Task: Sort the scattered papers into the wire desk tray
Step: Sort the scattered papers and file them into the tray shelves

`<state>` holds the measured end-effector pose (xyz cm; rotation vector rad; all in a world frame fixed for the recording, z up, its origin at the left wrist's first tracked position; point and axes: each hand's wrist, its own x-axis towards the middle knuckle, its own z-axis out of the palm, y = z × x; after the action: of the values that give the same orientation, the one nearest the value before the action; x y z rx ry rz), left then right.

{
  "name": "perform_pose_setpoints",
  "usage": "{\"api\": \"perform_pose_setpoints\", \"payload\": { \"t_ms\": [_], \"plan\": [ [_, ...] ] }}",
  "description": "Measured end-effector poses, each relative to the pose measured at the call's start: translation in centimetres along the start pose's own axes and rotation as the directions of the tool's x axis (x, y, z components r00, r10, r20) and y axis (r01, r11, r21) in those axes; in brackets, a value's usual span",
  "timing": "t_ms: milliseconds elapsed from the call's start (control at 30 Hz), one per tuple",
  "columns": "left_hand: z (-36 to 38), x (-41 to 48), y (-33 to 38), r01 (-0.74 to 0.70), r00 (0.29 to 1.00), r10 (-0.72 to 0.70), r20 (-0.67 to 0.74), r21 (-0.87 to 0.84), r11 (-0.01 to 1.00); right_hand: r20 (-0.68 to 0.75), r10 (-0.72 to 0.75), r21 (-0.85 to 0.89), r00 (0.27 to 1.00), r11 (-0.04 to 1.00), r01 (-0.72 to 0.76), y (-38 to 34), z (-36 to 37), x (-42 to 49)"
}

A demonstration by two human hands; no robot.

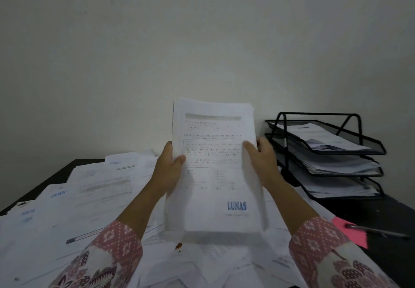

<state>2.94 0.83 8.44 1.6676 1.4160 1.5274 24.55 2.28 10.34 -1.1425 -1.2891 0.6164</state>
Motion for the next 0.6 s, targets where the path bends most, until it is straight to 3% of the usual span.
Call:
{"api": "perform_pose_setpoints", "payload": {
  "t_ms": [167,333,600],
  "plan": [
    [3.7,0.3,1.5,0.032,0.978,-0.053,0.199,0.106,0.994,0.016,0.245,0.074,0.969,0.967,-0.246,0.7,-4.6,0.9],
    [7.7,-0.1,1.5,0.098,0.912,-0.145,0.384,0.141,0.985,-0.039,0.42,0.004,0.906,0.907,-0.421,3.6,-8.9,0.7],
    [14.1,-1.3,2.0,0.144,0.849,-0.178,0.498,0.105,0.984,-0.147,0.491,-0.052,0.859,0.863,-0.503,6.8,-14.7,0.7]
  ]
}}
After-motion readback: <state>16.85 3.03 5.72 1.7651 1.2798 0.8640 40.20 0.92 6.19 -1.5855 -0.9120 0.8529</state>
